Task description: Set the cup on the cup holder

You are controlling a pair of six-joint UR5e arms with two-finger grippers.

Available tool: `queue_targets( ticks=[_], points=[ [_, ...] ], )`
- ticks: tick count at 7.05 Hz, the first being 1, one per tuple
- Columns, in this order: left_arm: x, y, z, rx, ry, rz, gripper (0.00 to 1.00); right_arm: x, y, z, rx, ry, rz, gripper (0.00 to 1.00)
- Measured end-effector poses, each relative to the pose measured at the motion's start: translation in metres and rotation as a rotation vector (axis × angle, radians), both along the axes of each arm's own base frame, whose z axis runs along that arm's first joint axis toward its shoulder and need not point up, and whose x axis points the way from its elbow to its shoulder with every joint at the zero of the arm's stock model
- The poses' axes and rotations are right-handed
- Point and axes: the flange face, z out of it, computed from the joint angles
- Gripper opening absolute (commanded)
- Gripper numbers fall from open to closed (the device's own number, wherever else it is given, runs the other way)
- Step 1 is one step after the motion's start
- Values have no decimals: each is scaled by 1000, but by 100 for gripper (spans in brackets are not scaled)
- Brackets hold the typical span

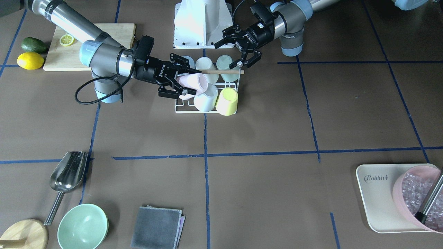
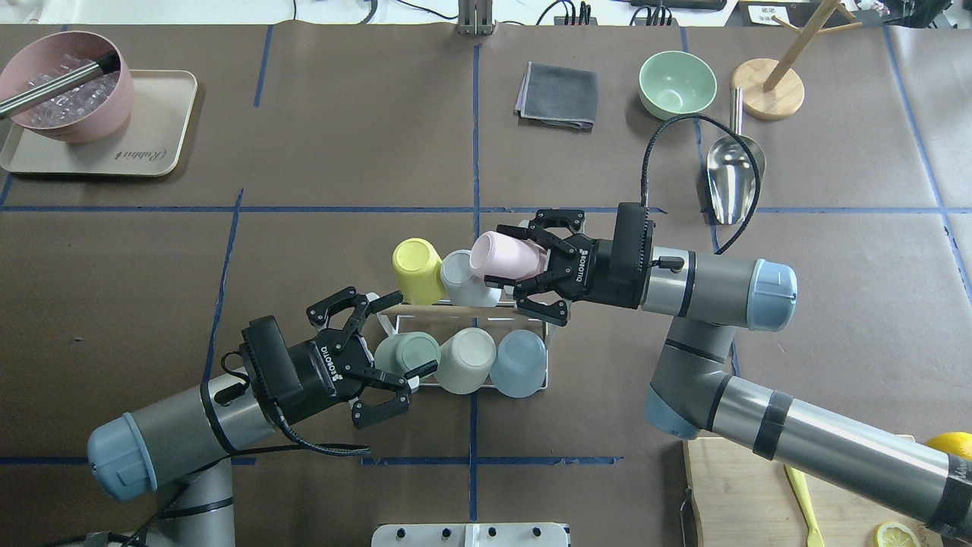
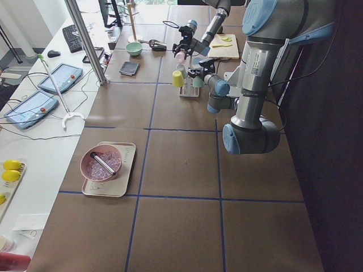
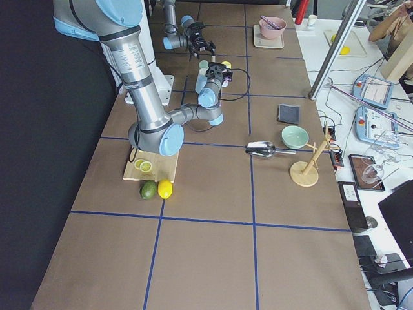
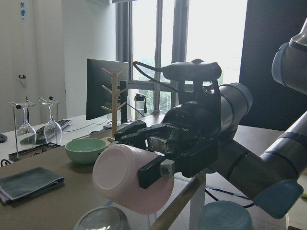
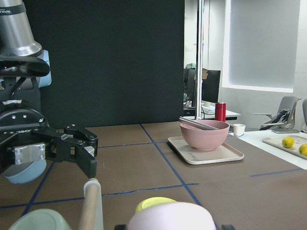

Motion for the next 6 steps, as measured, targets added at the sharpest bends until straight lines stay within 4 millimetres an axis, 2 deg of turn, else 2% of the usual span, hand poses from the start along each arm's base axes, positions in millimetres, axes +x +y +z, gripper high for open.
queue_targets(
  ticks=[2, 3, 5, 6],
  points=[
    [-12, -3, -9, 6, 27, -10, 100, 9, -4, 4, -3, -6, 9, 100],
    [-28, -8, -21, 11, 41, -28, 100, 12, -7, 4, -4, -7, 14, 100],
    [-67, -49, -38, -3, -6, -121, 100, 20, -17, 1, -2, -10, 32, 100],
    [-81, -65, -41, -20, -42, -156, 100, 28, -26, -3, 0, -13, 50, 100]
  ],
)
